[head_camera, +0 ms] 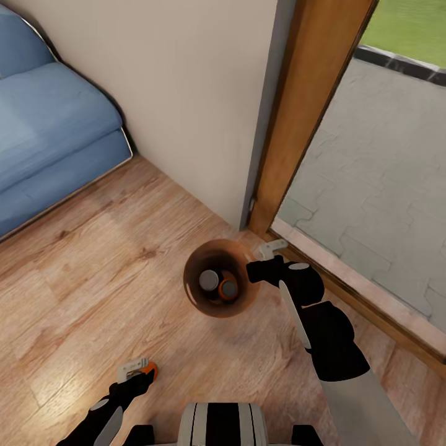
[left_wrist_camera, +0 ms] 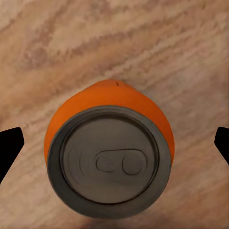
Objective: Put the three can of soda from the living room inside the tash can in the kitchen.
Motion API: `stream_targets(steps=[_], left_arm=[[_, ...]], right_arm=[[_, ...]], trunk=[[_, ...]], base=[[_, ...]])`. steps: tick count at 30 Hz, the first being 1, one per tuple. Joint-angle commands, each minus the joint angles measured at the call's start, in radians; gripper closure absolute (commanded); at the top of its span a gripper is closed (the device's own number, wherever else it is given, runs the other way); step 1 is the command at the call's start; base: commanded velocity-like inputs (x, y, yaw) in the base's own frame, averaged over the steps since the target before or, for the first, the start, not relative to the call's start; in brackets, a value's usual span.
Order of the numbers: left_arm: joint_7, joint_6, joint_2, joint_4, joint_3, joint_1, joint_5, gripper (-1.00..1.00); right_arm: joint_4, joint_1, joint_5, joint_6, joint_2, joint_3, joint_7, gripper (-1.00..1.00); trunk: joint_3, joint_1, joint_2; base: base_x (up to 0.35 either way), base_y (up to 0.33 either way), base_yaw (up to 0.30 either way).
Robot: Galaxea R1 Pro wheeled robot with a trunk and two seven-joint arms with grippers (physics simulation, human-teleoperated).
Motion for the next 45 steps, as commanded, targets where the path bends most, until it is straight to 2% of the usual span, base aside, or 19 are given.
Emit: stream_targets(steps=[1, 5, 10, 18, 22, 34, 35, 45], left_arm=[[0.0, 0.0, 0.0, 0.0, 0.0, 0.0, 0.0, -1.0], [0.0, 0.0, 0.0, 0.0, 0.0, 0.0, 0.0, -1.0], [0.0, 0.0, 0.0, 0.0, 0.0, 0.0, 0.0, -1.0], [0.0, 0.0, 0.0, 0.0, 0.0, 0.0, 0.0, -1.0], [0.0, 0.0, 0.0, 0.0, 0.0, 0.0, 0.0, -1.0], [0.0, 0.0, 0.0, 0.0, 0.0, 0.0, 0.0, -1.0], [0.0, 0.0, 0.0, 0.0, 0.0, 0.0, 0.0, 1.0], [0.0, 0.0, 0.0, 0.0, 0.0, 0.0, 0.0, 1.0]], right_arm=[[0.0, 0.0, -0.024, 0.001, 0.0, 0.0, 0.007, 1.0], [0.0, 0.0, -0.024, 0.001, 0.0, 0.0, 0.007, 1.0], [0.0, 0.0, -0.024, 0.001, 0.0, 0.0, 0.007, 1.0], [0.0, 0.0, -0.024, 0.001, 0.0, 0.0, 0.007, 1.0], [0.0, 0.0, -0.024, 0.001, 0.0, 0.0, 0.007, 1.0], [0.0, 0.0, -0.024, 0.0, 0.0, 0.0, 0.007, 1.0], [0.0, 0.0, -0.024, 0.001, 0.0, 0.0, 0.007, 1.0], [0.0, 0.0, -0.024, 0.001, 0.0, 0.0, 0.007, 1.0]], trunk=[[0.0, 0.0, 0.0], [0.0, 0.0, 0.0], [-0.016, 0.019, -0.035], [-0.016, 0.019, -0.035], [-0.028, 0.034, -0.063], [-0.028, 0.034, -0.063], [-0.028, 0.034, -0.063], [-0.028, 0.034, -0.063]], base=[[0.0, 0.0, 0.0], [0.0, 0.0, 0.0], [0.0, 0.0, 0.0], [0.0, 0.0, 0.0], [0.0, 0.0, 0.0], [0.0, 0.0, 0.0], [0.0, 0.0, 0.0], [0.0, 0.0, 0.0]])
